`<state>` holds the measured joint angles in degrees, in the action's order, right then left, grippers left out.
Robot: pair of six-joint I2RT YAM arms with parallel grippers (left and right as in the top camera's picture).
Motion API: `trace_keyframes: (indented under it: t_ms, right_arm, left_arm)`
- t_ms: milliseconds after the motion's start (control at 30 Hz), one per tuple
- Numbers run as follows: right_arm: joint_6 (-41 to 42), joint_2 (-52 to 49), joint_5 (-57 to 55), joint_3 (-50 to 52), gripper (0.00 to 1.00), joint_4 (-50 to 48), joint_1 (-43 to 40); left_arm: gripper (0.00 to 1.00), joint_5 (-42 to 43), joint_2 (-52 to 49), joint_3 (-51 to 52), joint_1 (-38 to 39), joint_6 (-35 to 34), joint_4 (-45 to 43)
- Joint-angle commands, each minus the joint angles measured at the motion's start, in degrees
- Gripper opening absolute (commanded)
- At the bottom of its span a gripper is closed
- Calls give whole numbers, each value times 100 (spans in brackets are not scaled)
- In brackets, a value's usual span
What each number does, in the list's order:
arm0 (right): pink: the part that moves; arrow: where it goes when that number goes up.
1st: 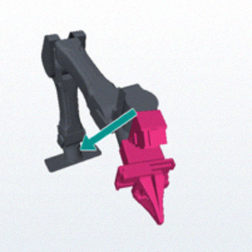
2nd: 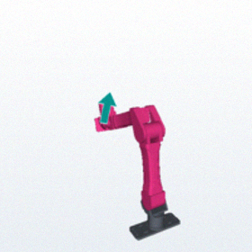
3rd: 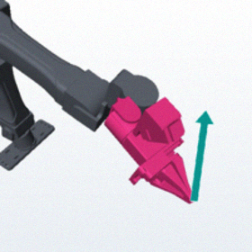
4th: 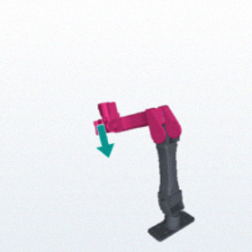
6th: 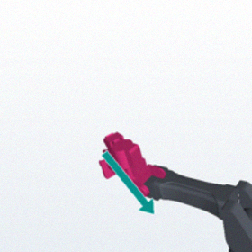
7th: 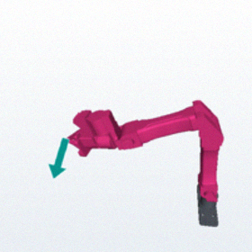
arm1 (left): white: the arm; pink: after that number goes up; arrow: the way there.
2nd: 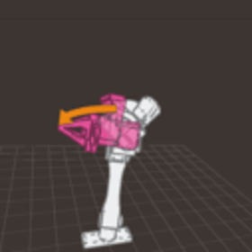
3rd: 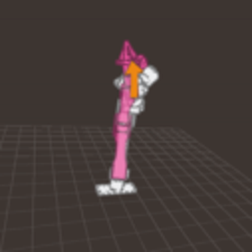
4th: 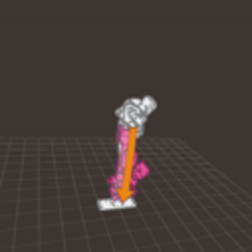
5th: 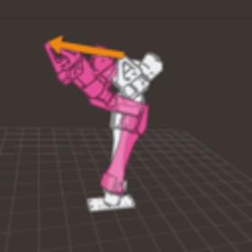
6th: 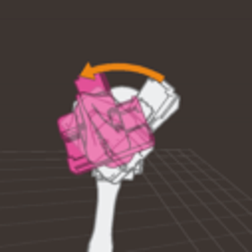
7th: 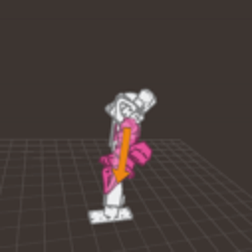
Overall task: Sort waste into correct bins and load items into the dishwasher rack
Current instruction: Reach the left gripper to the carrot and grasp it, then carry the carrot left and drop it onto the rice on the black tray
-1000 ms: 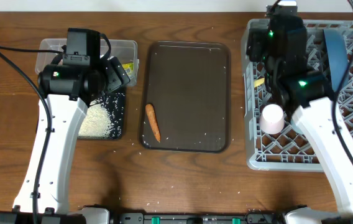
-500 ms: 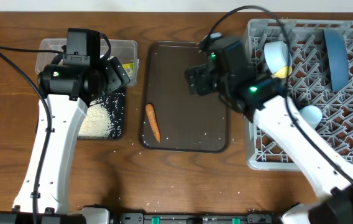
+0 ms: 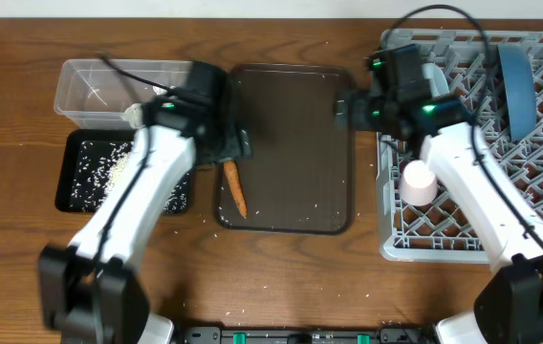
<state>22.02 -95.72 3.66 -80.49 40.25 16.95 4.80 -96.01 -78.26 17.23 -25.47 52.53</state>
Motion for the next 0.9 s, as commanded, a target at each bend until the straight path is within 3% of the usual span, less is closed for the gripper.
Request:
trace_keyframes:
  t_ms: [0, 400, 533, 667, 867]
  right_arm:
    - [131, 101, 101, -35, 99, 192, -256]
    - [20, 98, 66, -35, 99, 396, -339]
    - [17, 98, 63, -35, 99, 398, -339]
    - [17, 98, 46, -35, 99, 393, -339]
    - [-2, 98, -26, -35, 99, 433, -339]
  left_arm:
    - [90, 11, -483, 70, 175, 76, -129]
    - [85, 13, -1812, 81, 354, -295, -271]
    - [74, 13, -2000, 83, 417, -293, -273]
    - [53, -39, -2017, 85, 511, -291, -297]
    - [13, -79, -2017, 85, 522, -291, -302]
